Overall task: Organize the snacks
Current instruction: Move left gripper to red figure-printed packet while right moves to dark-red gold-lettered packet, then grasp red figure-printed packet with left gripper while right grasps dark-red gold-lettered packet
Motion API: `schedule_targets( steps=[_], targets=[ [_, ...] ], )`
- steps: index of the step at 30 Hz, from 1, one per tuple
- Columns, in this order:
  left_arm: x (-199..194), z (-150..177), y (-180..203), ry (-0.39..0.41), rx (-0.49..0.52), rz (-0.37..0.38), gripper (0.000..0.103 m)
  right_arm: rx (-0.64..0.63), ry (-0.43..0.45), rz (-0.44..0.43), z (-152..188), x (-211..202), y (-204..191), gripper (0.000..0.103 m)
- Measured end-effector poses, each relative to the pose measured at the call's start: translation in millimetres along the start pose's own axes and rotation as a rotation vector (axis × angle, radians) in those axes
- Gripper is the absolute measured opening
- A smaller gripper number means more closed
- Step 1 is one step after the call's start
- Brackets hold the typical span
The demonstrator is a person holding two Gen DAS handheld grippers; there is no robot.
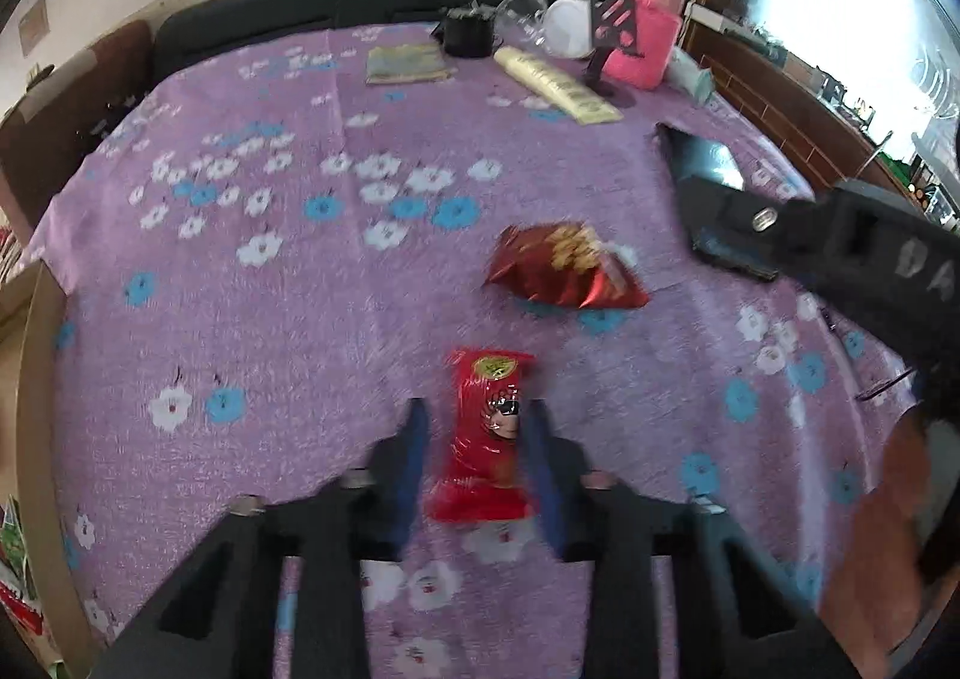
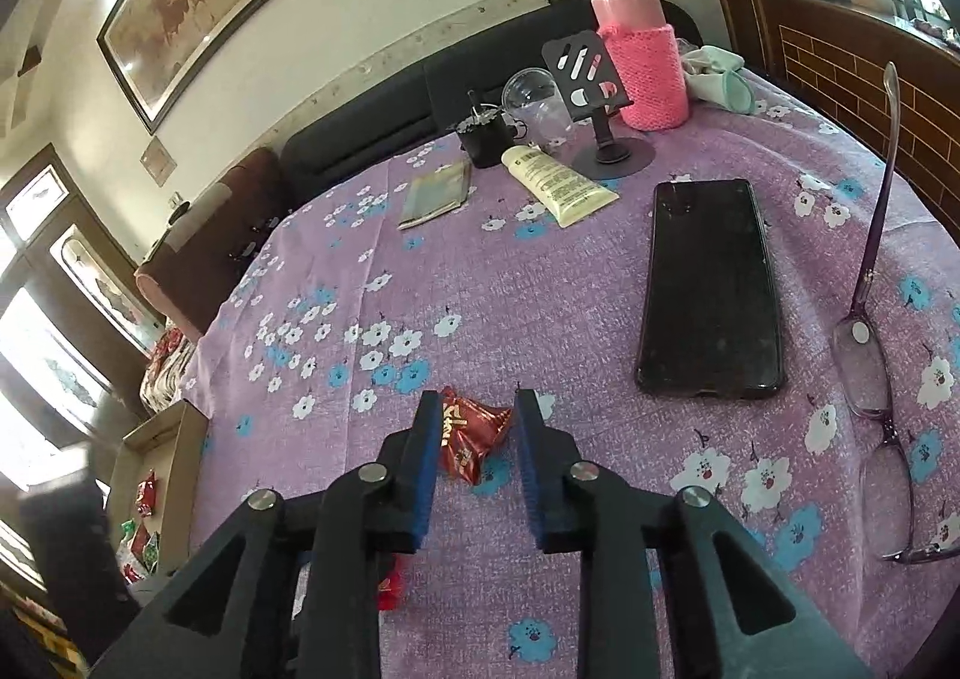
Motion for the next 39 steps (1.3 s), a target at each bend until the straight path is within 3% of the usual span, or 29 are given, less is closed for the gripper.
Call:
schedule_targets(
  steps=[7, 12, 14, 17, 19, 21, 24, 30, 33, 35, 36, 39],
  targets=[
    [-13, 25, -55, 0.028, -0.01, -0.122, 0.021, -0.019, -0.005, -0.011, 6, 19, -2, 0.032],
    [-14, 33, -76, 0.078, -0.073, -0.108, 0.021, -0.067, -0.059, 0.007, 18, 49, -7, 0.032],
    [-14, 33, -75, 0.085, -0.065, -0.113, 0.022, -0.075, -0.116, -0.05, 23, 48, -12, 0.034],
    [-15, 34, -78, 0.094, -0.076, -0.097, 0.022, -0.111, -0.275, -0.23, 35, 44, -28, 0.034],
    [-15, 34, -80, 0.098, -0.083, -0.089, 0.022, -0.117, -0.264, -0.264, 34, 35, -33, 0.035],
    [-15, 34, -83, 0.1, -0.091, -0.082, 0.022, -0.092, -0.225, -0.215, 27, 29, -32, 0.036],
    [-15, 34, -85, 0.104, -0.091, -0.084, 0.021, -0.004, -0.183, -0.083, 15, 31, -22, 0.047],
    [-15, 35, -83, 0.107, -0.082, -0.091, 0.021, 0.037, -0.223, 0.03, 17, 59, -27, 0.049],
    [-15, 36, -84, 0.111, -0.08, -0.093, 0.021, -0.027, -0.207, 0.117, 23, 78, -38, 0.049],
    [-15, 36, -84, 0.113, -0.081, -0.091, 0.021, -0.103, -0.181, 0.164, 28, 79, -46, 0.047],
    [-16, 36, -84, 0.114, -0.084, -0.088, 0.021, -0.144, -0.167, 0.19, 31, 79, -49, 0.037],
    [-16, 36, -85, 0.117, -0.089, -0.083, 0.021, -0.168, -0.148, 0.178, 35, 72, -45, 0.034]
  ],
)
Point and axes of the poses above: each gripper's, at about its wrist camera, not at the fingertips, and x roughly the way its jaws point, y to its right, z to its underside, the point moved 1 cm from there along x, roughly the way its jaws point, and after that the axes turned 9 degrees about x, right-handed, at the moved point
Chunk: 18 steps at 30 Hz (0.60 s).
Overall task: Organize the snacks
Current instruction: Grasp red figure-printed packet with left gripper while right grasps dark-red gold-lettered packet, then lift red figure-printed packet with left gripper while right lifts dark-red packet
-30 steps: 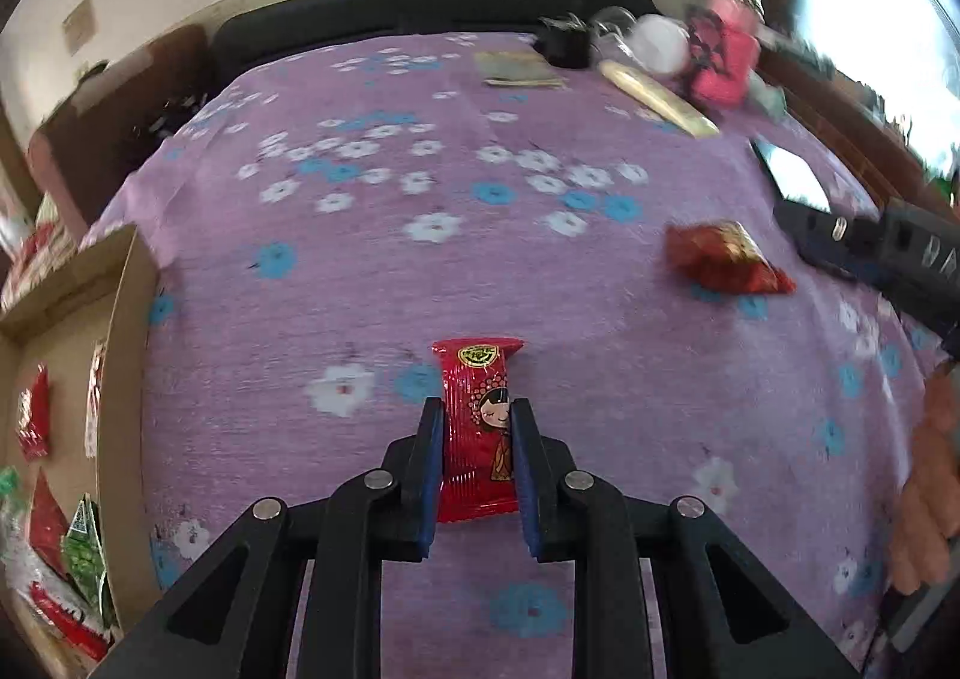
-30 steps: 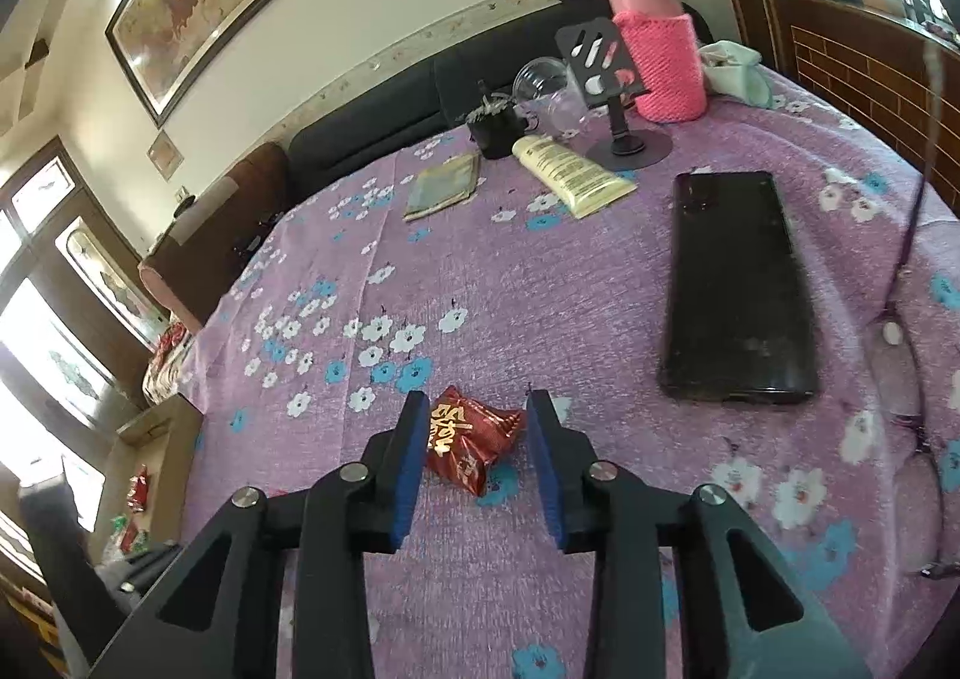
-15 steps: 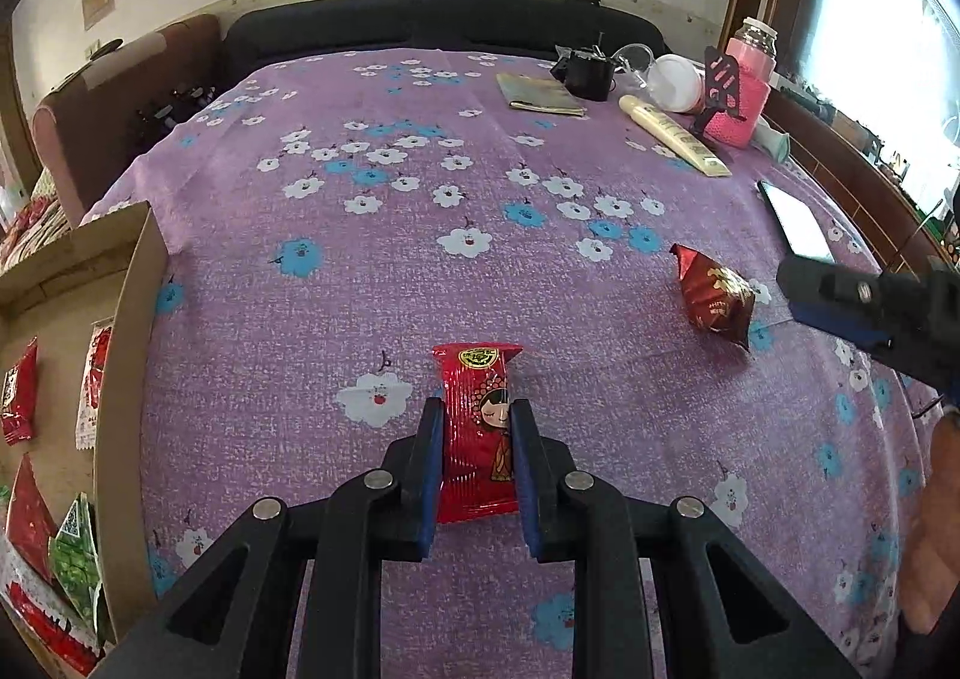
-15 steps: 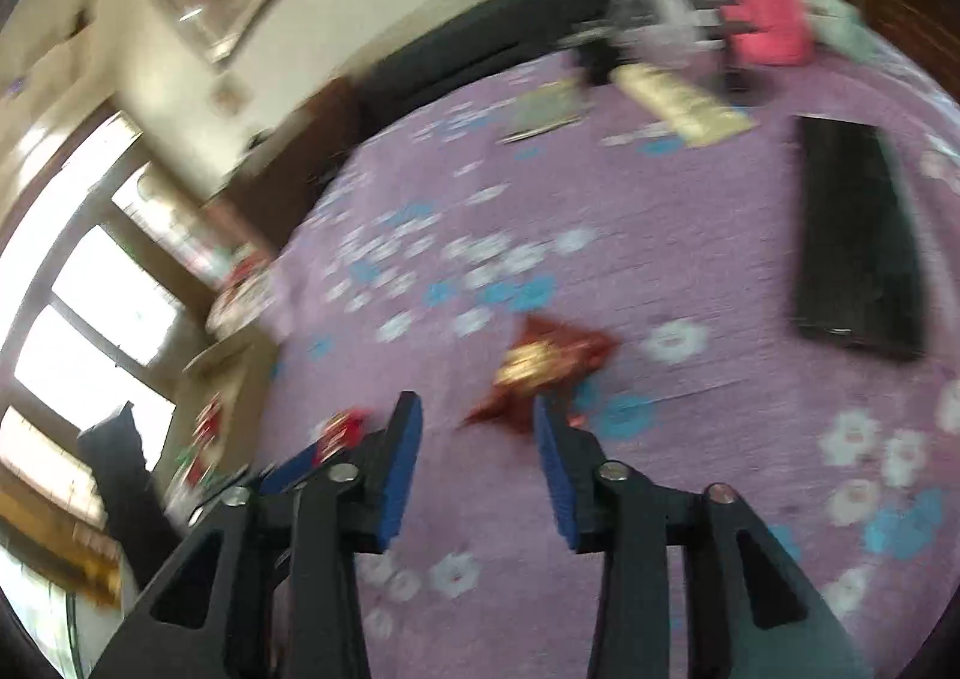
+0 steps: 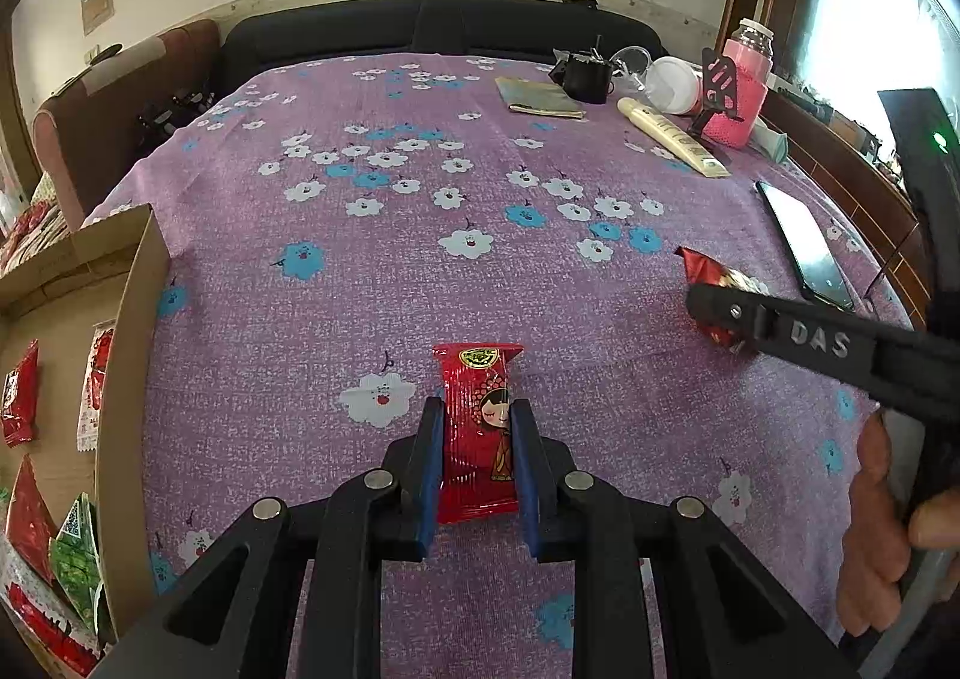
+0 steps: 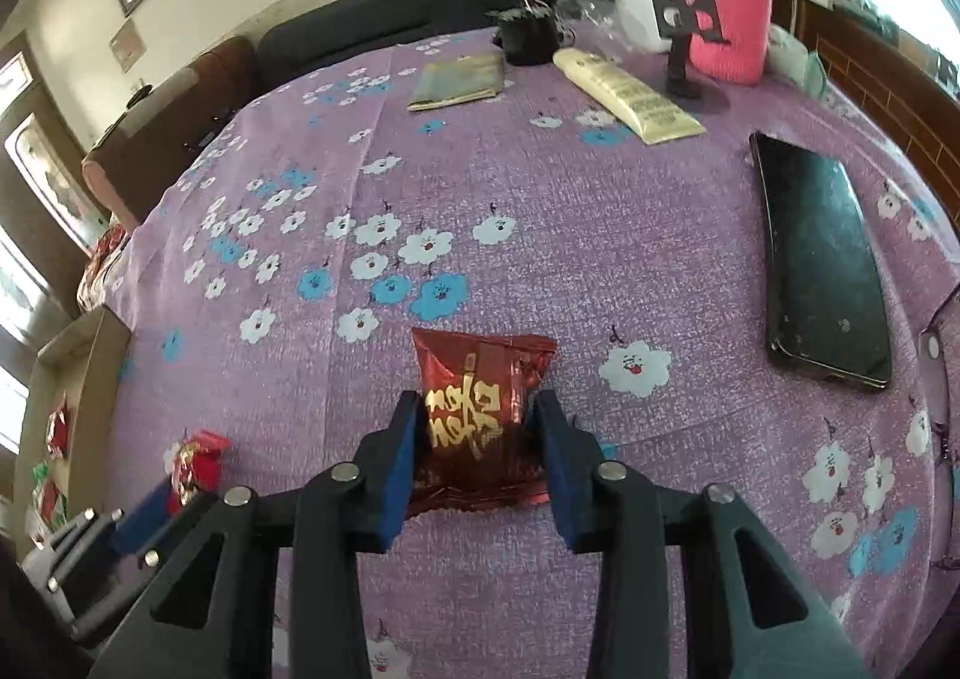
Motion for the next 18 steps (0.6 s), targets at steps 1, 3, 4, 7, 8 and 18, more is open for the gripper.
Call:
schedule_targets(
  steps=[1, 3, 4, 7, 8, 18],
  targets=[
    [0, 0, 0, 0.001, -0.002, 0.001, 0.021, -0.001, 0.007, -0.011, 1, -4, 2, 0.034],
    [-1, 0, -3, 0.002, -0.012, 0.005, 0.021, -0.01, 0.037, -0.037, 2, -11, 1, 0.034],
    [-1, 0, -3, 0.002, -0.017, 0.008, 0.021, -0.018, 0.05, -0.052, 2, -15, 0, 0.034],
    [-2, 0, -8, 0.008, -0.037, 0.007, 0.021, -0.05, 0.087, -0.108, 7, -28, -12, 0.034],
    [-2, 0, -10, 0.01, -0.045, 0.007, 0.021, -0.072, 0.093, -0.125, 11, -31, -17, 0.034],
    [-10, -2, -12, 0.056, -0.057, -0.027, 0.021, -0.147, 0.1, -0.145, 23, -33, -38, 0.034]
  ],
)
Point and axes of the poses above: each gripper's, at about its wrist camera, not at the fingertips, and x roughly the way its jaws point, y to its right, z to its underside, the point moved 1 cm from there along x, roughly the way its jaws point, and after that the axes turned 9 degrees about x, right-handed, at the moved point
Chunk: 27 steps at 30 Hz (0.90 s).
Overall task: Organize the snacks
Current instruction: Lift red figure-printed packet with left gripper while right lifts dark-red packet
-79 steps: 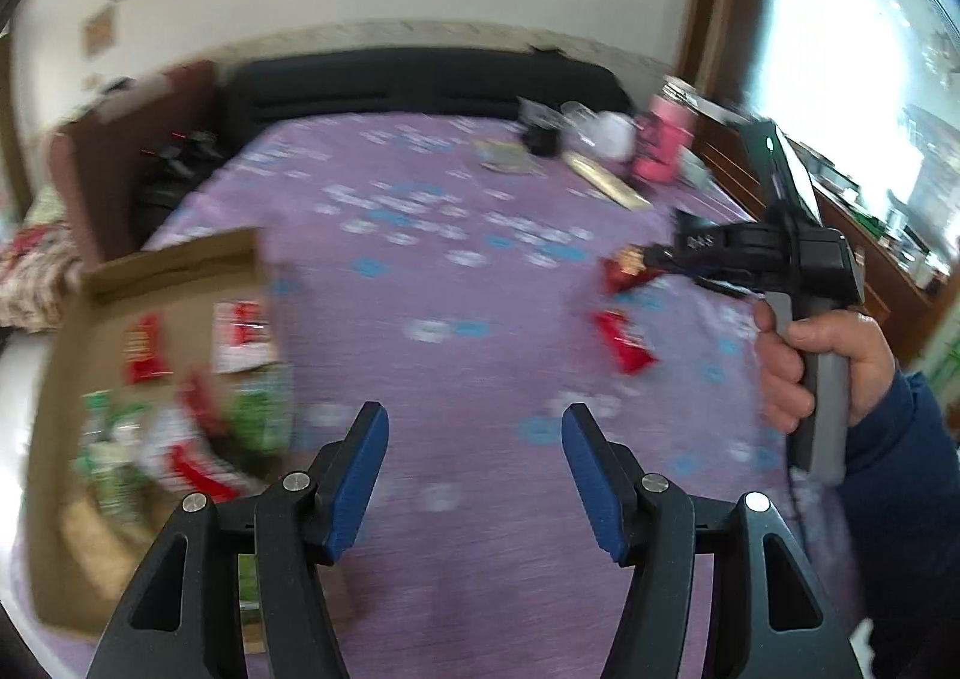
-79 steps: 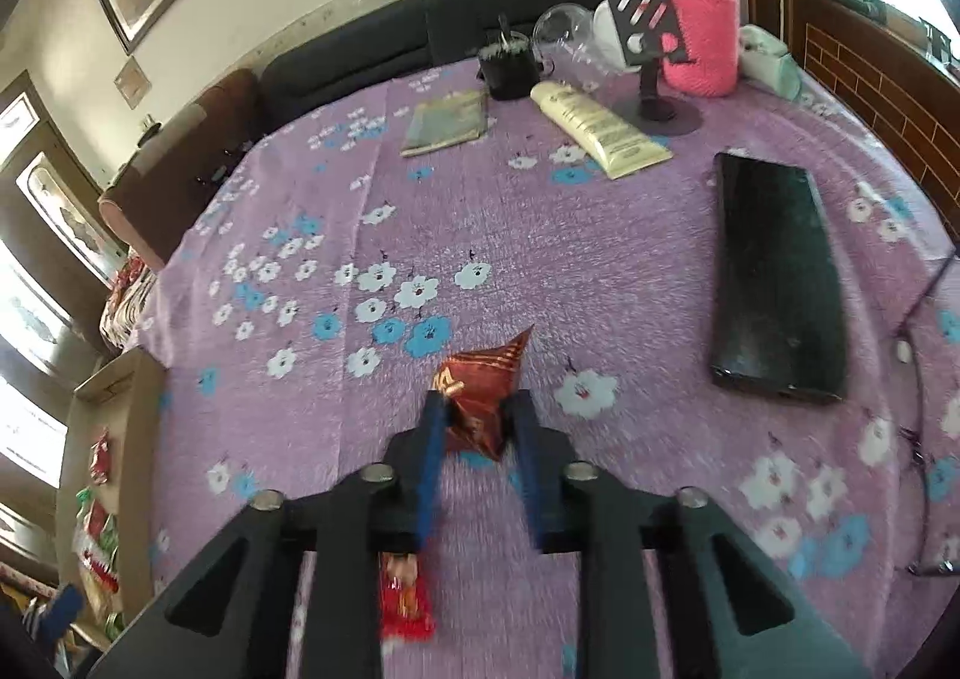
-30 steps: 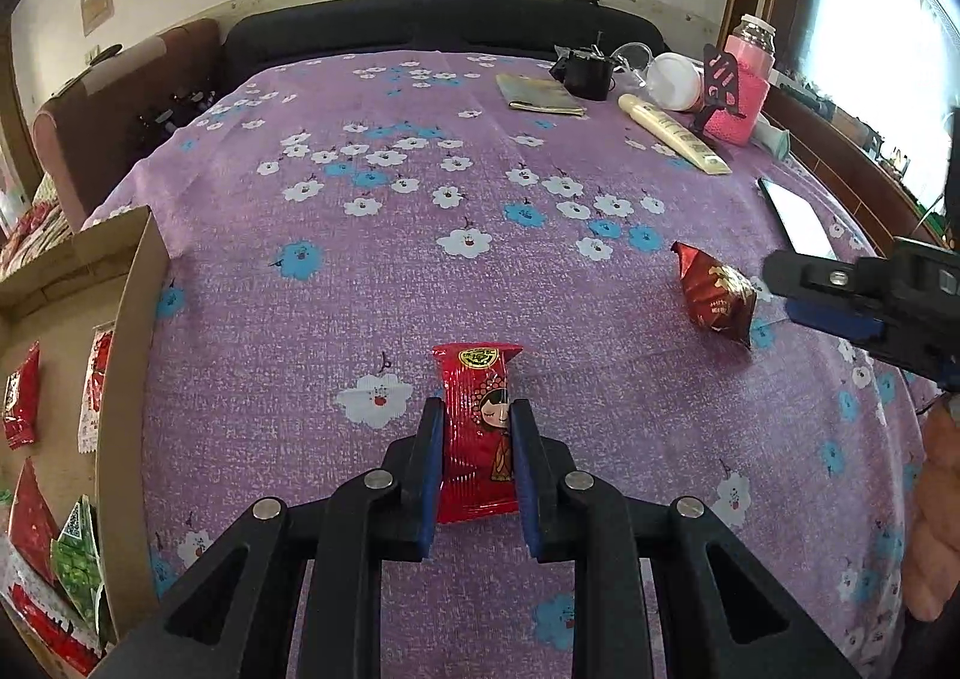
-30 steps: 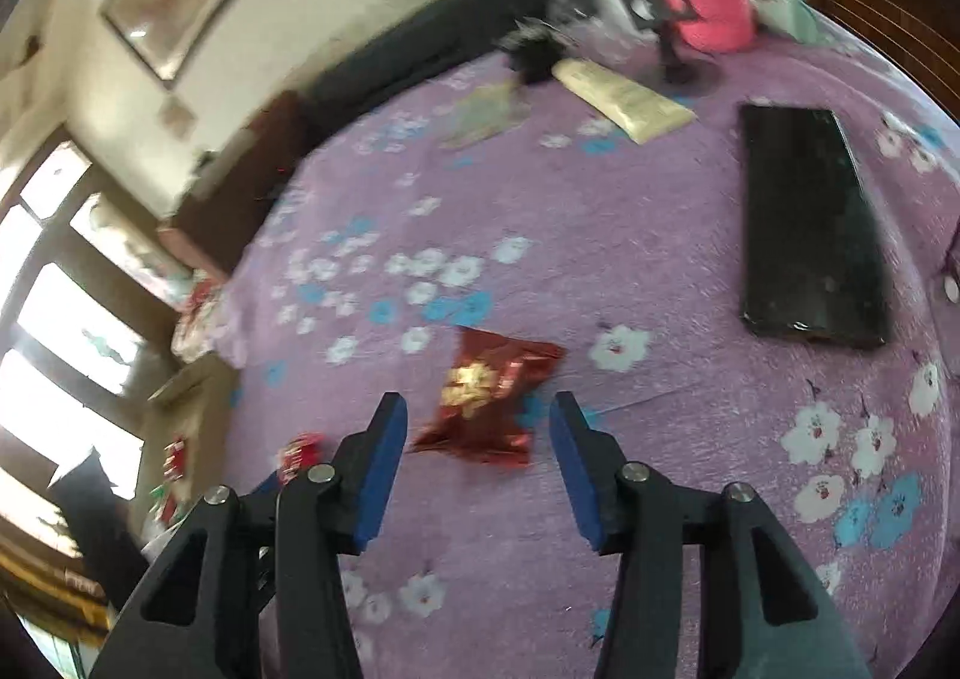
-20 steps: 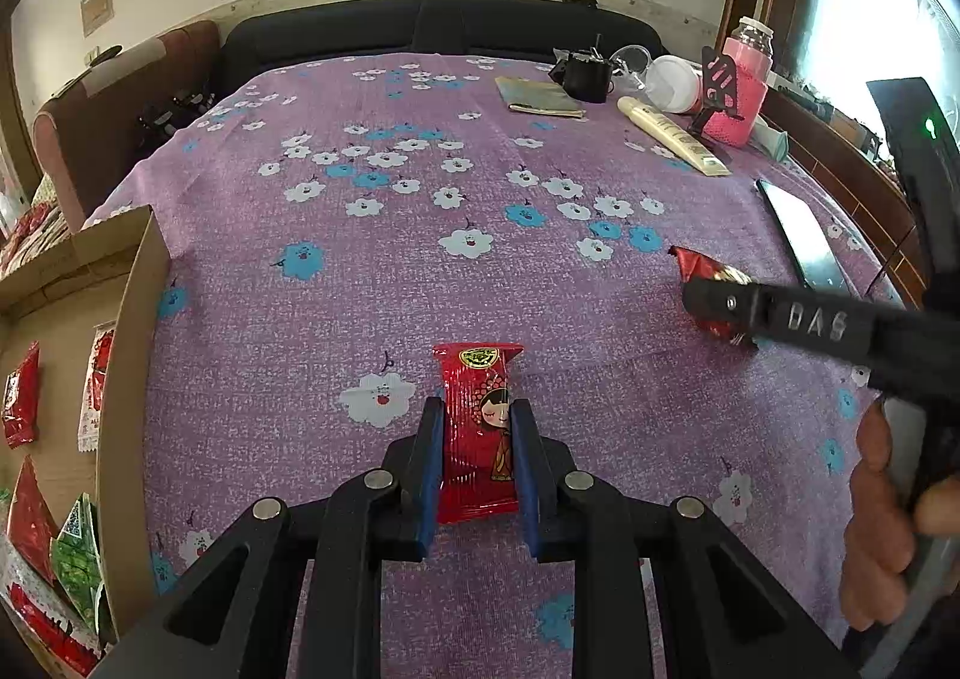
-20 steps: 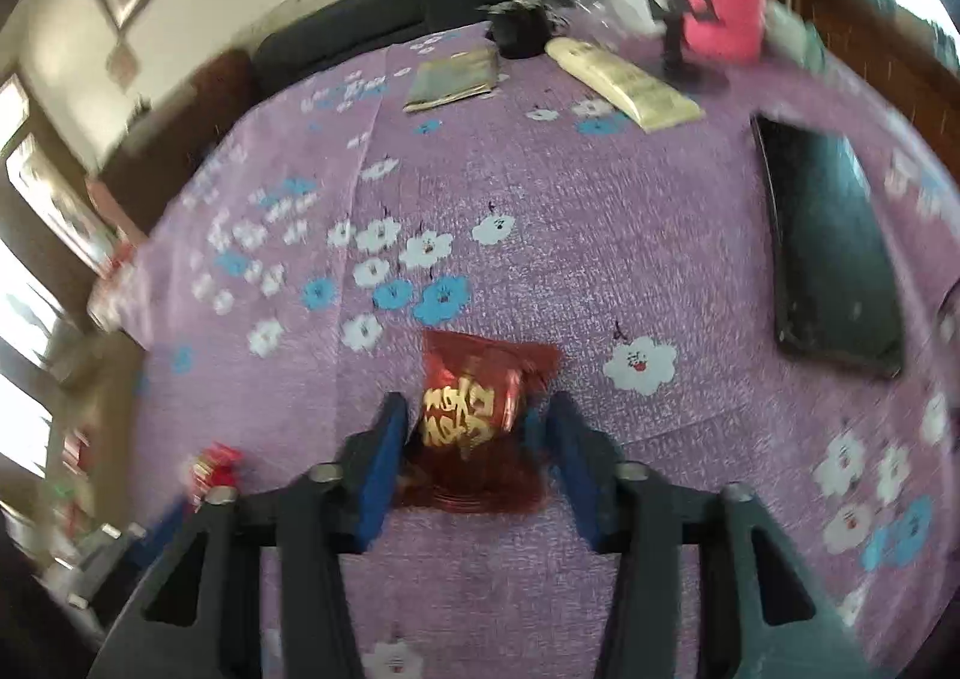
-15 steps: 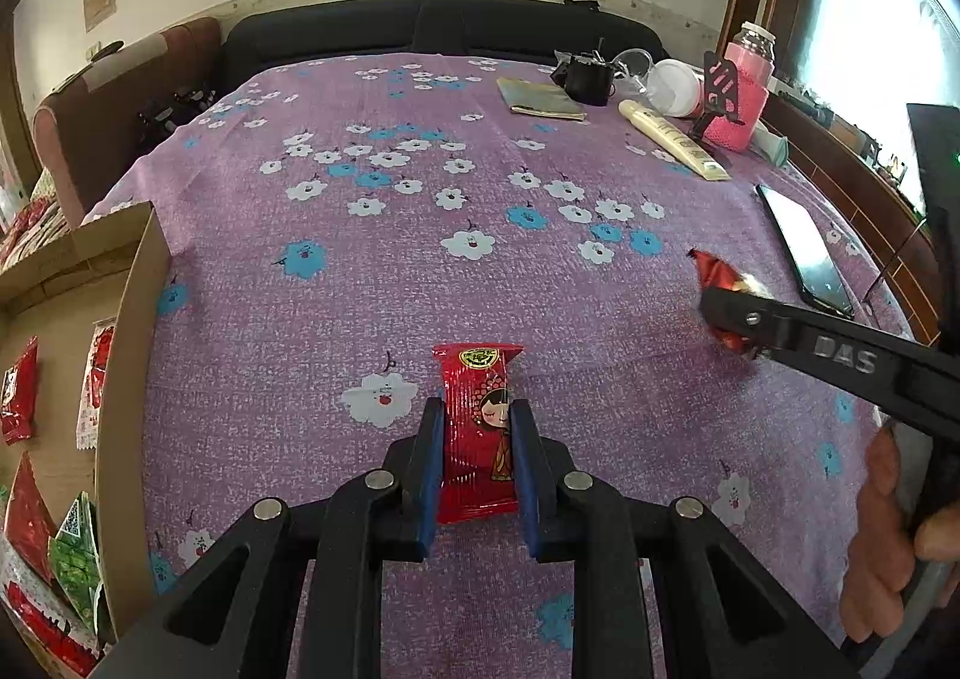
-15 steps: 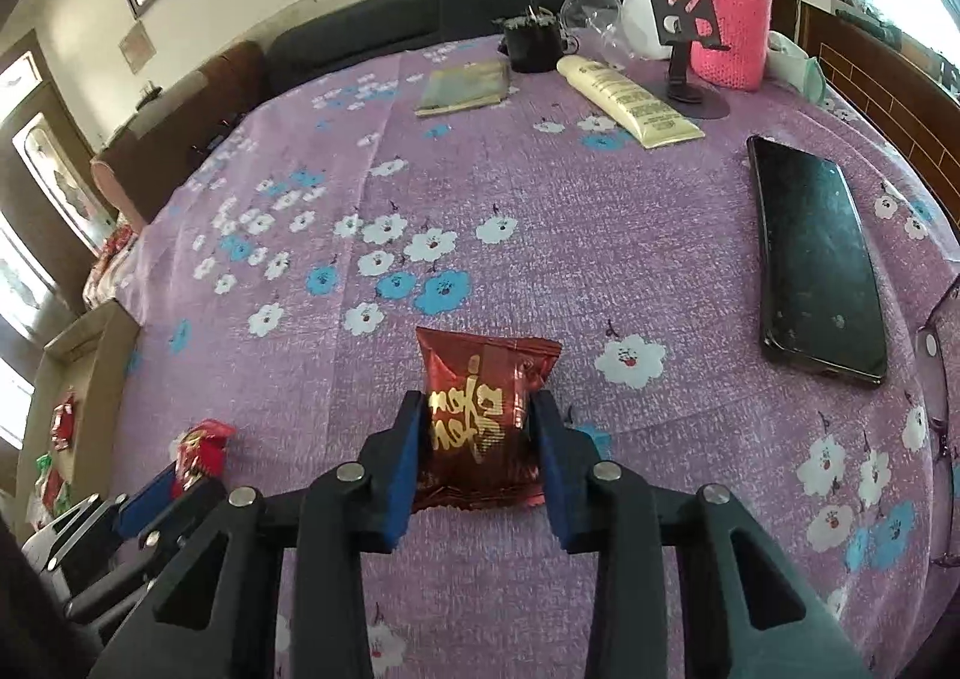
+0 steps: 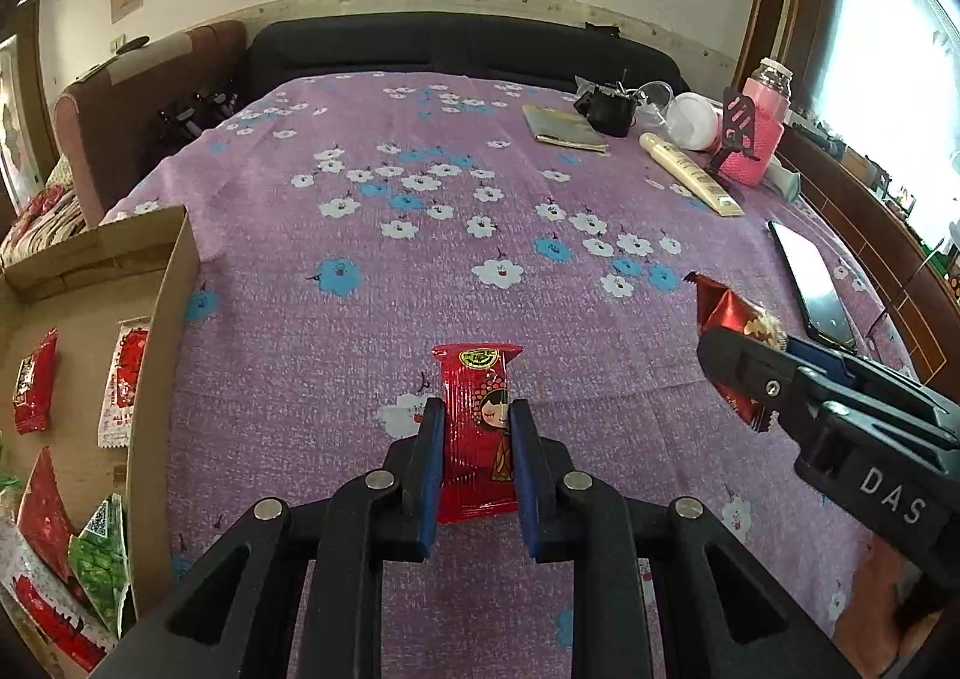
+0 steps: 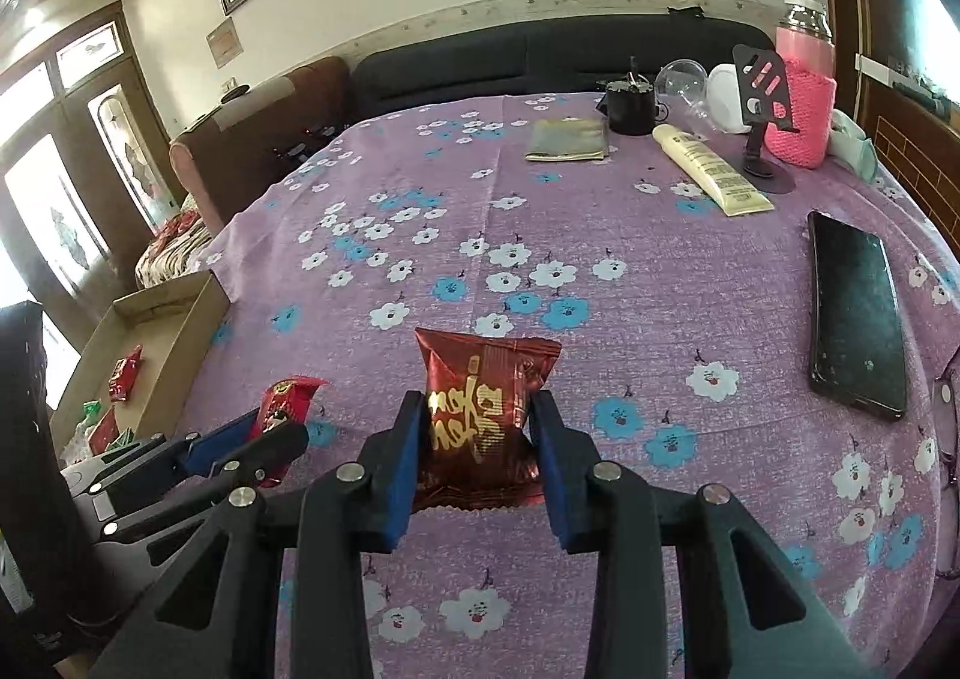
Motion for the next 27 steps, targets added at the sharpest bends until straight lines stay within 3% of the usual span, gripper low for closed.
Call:
schedule_targets(
  steps=[27],
  targets=[
    [-8.8, -2.3, -1.4, 0.042, -0.003, -0.043, 0.021, -0.035, 0.014, 0.015, 3.7, 0.9, -5.7, 0.034]
  ],
)
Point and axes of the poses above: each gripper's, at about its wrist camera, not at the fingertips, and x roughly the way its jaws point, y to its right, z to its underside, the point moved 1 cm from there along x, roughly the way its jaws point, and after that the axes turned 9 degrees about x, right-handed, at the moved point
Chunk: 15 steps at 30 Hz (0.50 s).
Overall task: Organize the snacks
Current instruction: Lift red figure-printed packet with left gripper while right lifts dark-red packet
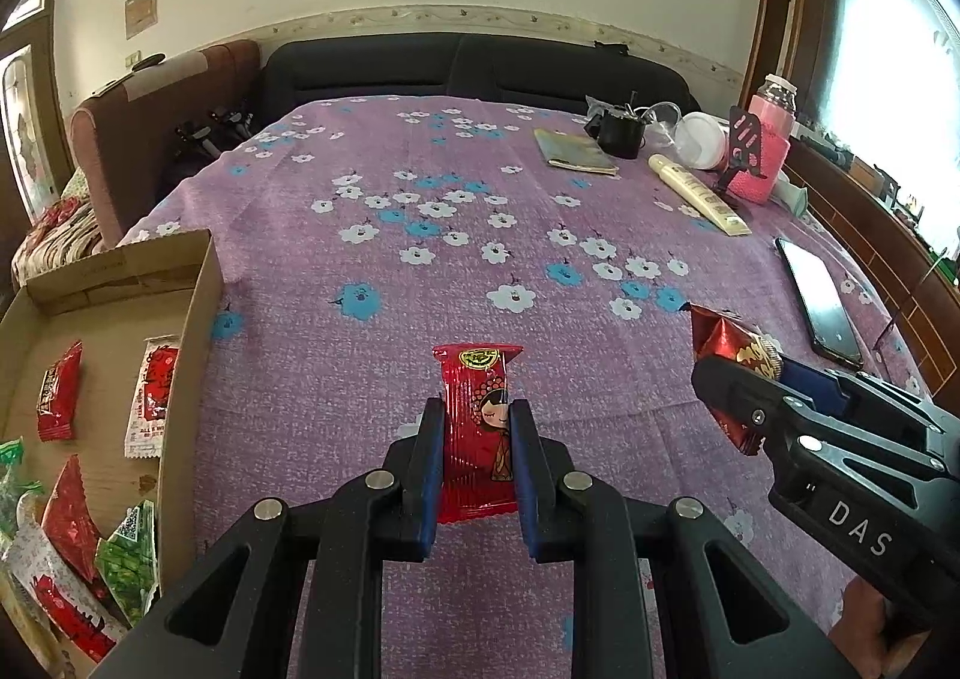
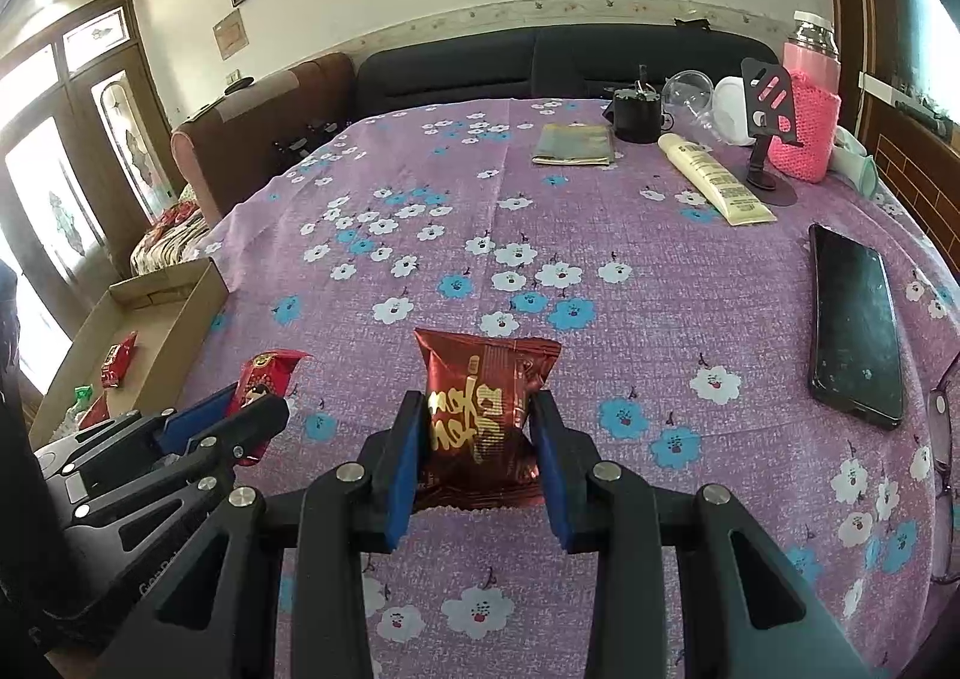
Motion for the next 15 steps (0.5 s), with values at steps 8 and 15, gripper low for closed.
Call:
schedule_targets(
  steps=[8, 15],
  targets=[
    [0.0, -0.6, -0.4, -0.001, 0.0, -0.011, 0.021, 0.004, -0.001, 0.003, 0.2, -0.1, 1.0, 0.034],
    [0.2, -0.6, -1.1, 0.0, -0.002, -0.015, 0.021, 0.006, 0.0, 0.006, 0.1, -0.2, 1.5, 0.034]
  ],
)
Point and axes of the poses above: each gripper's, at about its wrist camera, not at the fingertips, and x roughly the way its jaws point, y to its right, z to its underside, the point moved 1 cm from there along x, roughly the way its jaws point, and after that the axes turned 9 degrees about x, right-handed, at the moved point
